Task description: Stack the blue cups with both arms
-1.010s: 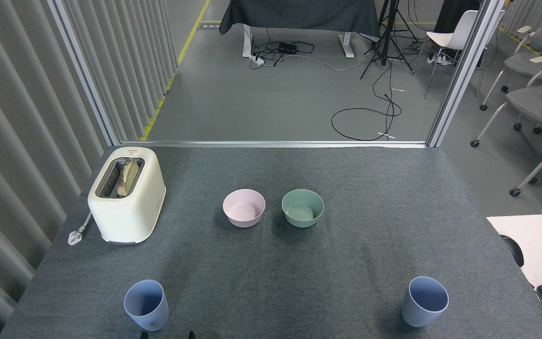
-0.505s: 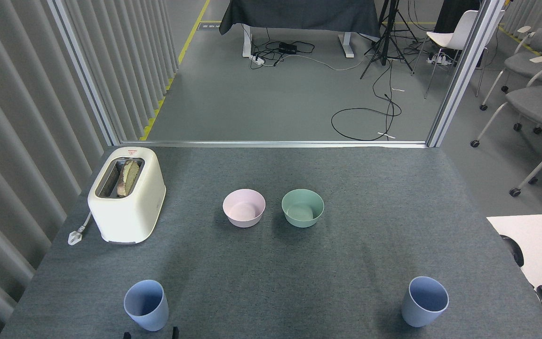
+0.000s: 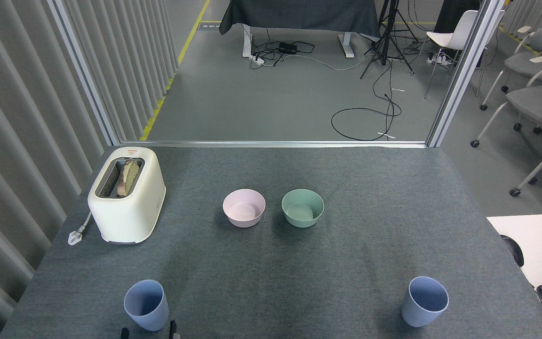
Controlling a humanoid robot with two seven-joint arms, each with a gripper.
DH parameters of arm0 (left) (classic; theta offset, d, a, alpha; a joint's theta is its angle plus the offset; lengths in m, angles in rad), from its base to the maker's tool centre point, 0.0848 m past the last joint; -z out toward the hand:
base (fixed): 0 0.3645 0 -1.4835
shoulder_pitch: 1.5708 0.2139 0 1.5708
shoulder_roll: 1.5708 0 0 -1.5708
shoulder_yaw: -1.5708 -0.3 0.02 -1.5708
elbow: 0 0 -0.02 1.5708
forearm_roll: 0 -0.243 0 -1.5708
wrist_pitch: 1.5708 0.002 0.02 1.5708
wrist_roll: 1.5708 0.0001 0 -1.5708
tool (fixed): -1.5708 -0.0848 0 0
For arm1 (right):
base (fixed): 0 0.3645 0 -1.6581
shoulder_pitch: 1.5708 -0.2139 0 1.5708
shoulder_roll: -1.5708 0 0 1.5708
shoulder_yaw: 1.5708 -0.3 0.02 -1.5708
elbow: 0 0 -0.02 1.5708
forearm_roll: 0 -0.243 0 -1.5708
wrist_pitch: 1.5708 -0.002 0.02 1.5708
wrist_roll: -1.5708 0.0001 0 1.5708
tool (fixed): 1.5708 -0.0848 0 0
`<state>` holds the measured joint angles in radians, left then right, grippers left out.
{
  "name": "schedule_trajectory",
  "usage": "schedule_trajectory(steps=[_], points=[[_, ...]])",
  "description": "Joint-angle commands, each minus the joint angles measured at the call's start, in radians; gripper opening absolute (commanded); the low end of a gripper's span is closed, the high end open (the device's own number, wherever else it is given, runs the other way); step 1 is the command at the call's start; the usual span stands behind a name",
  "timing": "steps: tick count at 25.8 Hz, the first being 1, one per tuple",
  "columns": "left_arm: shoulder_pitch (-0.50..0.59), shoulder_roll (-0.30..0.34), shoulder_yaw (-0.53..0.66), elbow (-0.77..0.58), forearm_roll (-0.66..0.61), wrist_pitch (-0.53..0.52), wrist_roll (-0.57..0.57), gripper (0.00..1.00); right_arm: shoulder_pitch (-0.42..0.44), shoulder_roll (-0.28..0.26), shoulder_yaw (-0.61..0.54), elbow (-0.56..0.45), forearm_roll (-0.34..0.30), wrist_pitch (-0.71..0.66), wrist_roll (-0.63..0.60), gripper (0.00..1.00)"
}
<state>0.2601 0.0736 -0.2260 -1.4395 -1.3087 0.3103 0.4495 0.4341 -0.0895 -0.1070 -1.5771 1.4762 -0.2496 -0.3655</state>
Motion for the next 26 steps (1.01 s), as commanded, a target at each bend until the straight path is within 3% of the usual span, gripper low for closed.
schedule_trajectory(steps=[1, 26], points=[[-0.01, 0.003, 0.0, 0.001, 0.022, -0.002, 0.0, 1.0, -0.001, 0.001, 0.004, 0.0, 0.0, 0.001, 0.0, 1.0], [-0.156, 0.009, 0.0, 0.153, 0.028, -0.01, 0.0, 1.0, -0.001, 0.001, 0.013, 0.008, 0.003, 0.001, 0.0, 1.0]])
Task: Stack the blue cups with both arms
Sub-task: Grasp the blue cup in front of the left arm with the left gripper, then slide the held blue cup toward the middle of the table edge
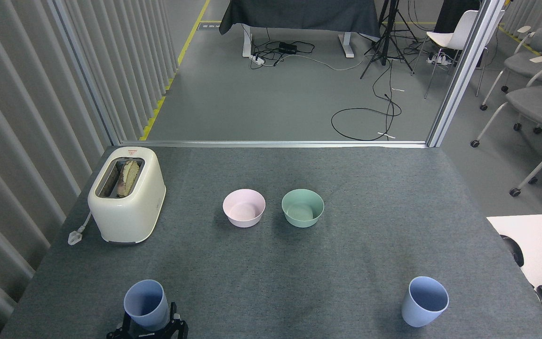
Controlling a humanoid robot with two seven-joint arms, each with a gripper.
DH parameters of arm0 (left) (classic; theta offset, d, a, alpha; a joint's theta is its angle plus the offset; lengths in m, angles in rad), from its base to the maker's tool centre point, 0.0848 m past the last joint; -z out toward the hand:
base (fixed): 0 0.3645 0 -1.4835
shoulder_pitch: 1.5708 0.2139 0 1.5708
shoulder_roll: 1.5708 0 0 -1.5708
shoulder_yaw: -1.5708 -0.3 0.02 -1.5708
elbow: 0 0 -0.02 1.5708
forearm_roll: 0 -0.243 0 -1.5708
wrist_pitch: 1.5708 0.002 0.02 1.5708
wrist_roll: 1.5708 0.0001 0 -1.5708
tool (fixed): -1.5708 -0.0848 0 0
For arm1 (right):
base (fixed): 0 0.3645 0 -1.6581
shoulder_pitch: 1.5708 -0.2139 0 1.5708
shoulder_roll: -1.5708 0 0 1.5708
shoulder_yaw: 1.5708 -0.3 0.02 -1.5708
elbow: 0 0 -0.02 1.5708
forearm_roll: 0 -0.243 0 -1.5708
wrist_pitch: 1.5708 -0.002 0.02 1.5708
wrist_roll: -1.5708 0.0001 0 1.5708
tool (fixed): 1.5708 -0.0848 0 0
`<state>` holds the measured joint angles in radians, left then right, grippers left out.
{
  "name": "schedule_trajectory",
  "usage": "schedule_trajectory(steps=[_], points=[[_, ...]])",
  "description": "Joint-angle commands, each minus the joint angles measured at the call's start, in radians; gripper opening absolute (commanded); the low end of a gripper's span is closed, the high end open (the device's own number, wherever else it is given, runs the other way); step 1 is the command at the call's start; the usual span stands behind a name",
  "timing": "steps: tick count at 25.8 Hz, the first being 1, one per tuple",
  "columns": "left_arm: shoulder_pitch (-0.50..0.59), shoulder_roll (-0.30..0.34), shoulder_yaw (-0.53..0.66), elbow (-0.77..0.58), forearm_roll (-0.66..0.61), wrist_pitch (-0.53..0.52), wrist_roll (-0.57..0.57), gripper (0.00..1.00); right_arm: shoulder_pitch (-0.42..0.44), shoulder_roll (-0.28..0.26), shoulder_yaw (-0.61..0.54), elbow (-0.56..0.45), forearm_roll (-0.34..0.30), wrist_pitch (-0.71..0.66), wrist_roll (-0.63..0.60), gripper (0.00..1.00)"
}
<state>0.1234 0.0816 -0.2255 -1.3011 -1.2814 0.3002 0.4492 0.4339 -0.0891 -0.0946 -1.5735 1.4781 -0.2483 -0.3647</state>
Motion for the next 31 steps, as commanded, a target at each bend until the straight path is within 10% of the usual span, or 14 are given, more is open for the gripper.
schedule_trajectory(steps=[1, 5, 8, 11, 21, 31], points=[[-0.024, 0.0, 0.0, 0.02, 0.001, 0.0, 0.0, 1.0, 0.0, 0.0, 0.003, 0.004, 0.001, 0.0, 0.0, 1.0], [-0.025, 0.001, 0.0, 0.022, 0.001, -0.001, 0.0, 0.98, 0.0, 0.0, 0.003, 0.004, 0.001, 0.0, 0.0, 1.0], [-0.022, 0.003, 0.0, 0.02, -0.001, -0.003, 0.0, 0.6, 0.0, 0.0, 0.003, 0.006, 0.001, 0.0, 0.0, 1.0], [-0.022, 0.004, 0.0, 0.014, -0.001, -0.004, 0.002, 0.48, -0.001, 0.0, 0.003, 0.006, 0.001, 0.0, 0.0, 1.0], [-0.031, -0.013, -0.186, -0.04, -0.027, -0.062, 0.002, 0.51, -0.001, 0.0, 0.012, 0.006, 0.001, 0.001, 0.0, 1.0], [-0.126, -0.183, -0.35, 0.154, -0.199, -0.059, 0.009, 0.51, -0.001, 0.0, 0.01, 0.006, 0.002, 0.001, 0.0, 1.0]])
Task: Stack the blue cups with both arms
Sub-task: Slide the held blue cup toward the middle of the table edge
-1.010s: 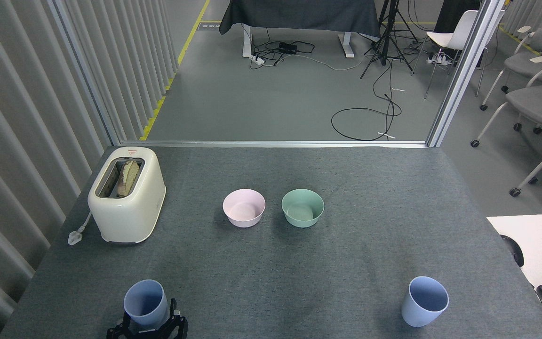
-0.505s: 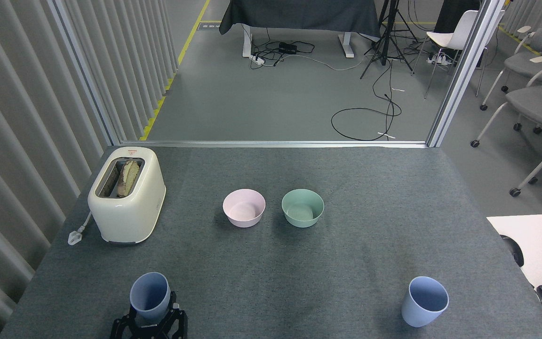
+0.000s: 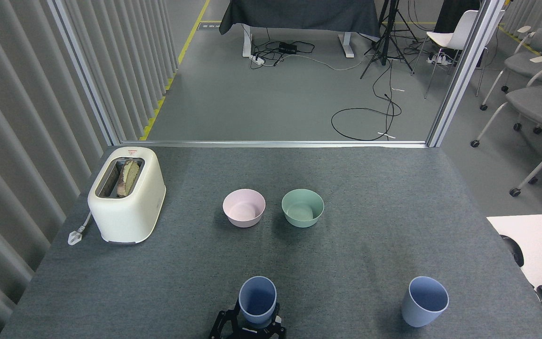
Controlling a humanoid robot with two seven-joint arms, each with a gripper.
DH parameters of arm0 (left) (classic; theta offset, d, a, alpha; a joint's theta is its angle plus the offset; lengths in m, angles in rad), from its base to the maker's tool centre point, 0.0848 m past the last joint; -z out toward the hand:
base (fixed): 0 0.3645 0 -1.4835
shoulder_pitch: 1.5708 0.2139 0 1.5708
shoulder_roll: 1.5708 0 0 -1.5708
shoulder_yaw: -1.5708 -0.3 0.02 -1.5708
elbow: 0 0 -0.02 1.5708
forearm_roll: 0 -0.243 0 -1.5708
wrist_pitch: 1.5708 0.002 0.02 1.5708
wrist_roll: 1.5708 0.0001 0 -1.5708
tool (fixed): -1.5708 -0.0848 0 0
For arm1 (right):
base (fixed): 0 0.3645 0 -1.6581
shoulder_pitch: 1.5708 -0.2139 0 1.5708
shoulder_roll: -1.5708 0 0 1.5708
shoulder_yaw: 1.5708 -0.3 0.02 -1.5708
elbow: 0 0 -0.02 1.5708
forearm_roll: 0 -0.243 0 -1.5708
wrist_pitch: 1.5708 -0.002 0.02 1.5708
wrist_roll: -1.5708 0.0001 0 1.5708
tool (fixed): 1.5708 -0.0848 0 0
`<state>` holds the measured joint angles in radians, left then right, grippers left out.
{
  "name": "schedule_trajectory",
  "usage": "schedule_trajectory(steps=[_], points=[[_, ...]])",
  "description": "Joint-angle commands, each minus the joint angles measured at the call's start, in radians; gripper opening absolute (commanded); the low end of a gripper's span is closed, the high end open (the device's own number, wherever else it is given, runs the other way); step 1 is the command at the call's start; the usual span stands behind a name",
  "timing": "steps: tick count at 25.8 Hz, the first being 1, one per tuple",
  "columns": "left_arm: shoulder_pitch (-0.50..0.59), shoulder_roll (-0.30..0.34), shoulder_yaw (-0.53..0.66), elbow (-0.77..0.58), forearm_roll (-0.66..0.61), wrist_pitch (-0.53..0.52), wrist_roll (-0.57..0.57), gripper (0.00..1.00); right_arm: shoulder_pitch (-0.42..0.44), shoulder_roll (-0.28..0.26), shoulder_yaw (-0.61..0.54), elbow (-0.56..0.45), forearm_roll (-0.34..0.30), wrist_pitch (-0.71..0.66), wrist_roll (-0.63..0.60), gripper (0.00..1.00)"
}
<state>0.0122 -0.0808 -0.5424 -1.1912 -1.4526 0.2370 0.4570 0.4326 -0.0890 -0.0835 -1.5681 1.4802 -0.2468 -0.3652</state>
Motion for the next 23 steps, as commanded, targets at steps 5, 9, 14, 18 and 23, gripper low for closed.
schedule_trajectory(steps=[5, 9, 14, 18, 23], points=[[-0.054, -0.022, -0.034, 0.073, -0.026, 0.004, 0.003, 0.51, 0.0, 0.0, 0.004, 0.0, 0.0, 0.0, 0.0, 1.0], [-0.074, -0.025, -0.036, 0.105, -0.026, 0.004, 0.003, 0.51, 0.0, 0.0, 0.004, 0.0, 0.0, 0.0, 0.0, 1.0], [-0.074, -0.024, -0.036, 0.107, -0.025, 0.004, 0.003, 0.8, 0.0, 0.0, 0.004, 0.0, 0.0, 0.0, 0.0, 1.0], [-0.074, -0.024, -0.034, 0.107, -0.012, 0.005, 0.003, 0.99, 0.0, 0.0, 0.004, 0.0, 0.0, 0.0, 0.0, 1.0], [-0.069, -0.024, -0.033, 0.101, -0.012, -0.001, 0.002, 1.0, 0.0, 0.0, 0.002, 0.0, 0.0, 0.0, 0.0, 1.0]])
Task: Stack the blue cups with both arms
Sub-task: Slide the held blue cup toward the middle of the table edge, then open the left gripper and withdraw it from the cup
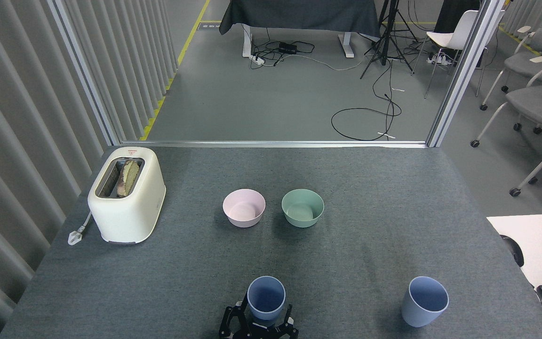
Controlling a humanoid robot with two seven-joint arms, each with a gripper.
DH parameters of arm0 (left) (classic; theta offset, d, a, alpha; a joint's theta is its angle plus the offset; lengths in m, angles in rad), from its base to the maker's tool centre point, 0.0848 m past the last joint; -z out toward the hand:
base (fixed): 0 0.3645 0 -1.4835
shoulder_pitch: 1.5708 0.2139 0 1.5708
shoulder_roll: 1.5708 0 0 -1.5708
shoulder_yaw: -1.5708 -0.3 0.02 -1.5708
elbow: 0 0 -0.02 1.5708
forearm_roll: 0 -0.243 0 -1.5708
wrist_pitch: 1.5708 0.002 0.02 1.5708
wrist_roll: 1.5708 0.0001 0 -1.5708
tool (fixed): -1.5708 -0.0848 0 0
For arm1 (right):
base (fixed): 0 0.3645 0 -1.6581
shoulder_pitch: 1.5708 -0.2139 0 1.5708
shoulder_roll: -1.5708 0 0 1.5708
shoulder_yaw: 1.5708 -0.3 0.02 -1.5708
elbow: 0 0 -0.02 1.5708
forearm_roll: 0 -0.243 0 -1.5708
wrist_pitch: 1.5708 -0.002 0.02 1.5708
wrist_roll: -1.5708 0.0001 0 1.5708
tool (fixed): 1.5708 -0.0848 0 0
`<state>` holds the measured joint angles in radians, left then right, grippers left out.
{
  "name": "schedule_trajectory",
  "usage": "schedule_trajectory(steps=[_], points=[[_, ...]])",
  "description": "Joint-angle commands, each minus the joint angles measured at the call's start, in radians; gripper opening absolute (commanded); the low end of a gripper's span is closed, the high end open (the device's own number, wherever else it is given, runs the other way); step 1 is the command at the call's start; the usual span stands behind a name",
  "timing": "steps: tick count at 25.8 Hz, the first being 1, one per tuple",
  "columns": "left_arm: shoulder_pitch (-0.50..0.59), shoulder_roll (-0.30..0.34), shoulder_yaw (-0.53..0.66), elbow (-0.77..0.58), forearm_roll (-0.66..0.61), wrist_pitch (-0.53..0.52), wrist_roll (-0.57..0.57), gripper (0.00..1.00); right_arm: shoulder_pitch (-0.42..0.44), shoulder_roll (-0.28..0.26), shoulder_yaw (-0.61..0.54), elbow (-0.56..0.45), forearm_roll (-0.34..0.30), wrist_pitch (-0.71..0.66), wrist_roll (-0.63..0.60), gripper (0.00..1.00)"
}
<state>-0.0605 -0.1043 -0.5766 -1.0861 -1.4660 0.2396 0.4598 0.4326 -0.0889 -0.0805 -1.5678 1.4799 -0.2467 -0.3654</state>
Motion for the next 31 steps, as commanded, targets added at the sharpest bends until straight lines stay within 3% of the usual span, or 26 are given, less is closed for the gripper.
schedule_trajectory(steps=[1, 16, 25, 31], points=[[0.005, 0.002, 0.003, -0.008, 0.001, -0.003, 0.0, 1.0, 0.0, 0.0, -0.001, 0.0, 0.0, 0.0, 0.0, 1.0], [0.133, 0.026, 0.009, -0.158, 0.0, 0.0, -0.001, 1.0, 0.0, 0.0, 0.001, 0.002, -0.001, 0.0, -0.001, 1.0], [0.315, 0.109, 0.073, -0.33, -0.002, 0.01, -0.001, 1.0, 0.0, 0.002, 0.001, 0.006, -0.001, 0.0, -0.001, 1.0], [0.327, 0.138, 0.144, -0.353, -0.002, 0.06, 0.002, 1.0, 0.0, 0.002, 0.001, 0.008, 0.0, 0.0, -0.001, 1.0]])
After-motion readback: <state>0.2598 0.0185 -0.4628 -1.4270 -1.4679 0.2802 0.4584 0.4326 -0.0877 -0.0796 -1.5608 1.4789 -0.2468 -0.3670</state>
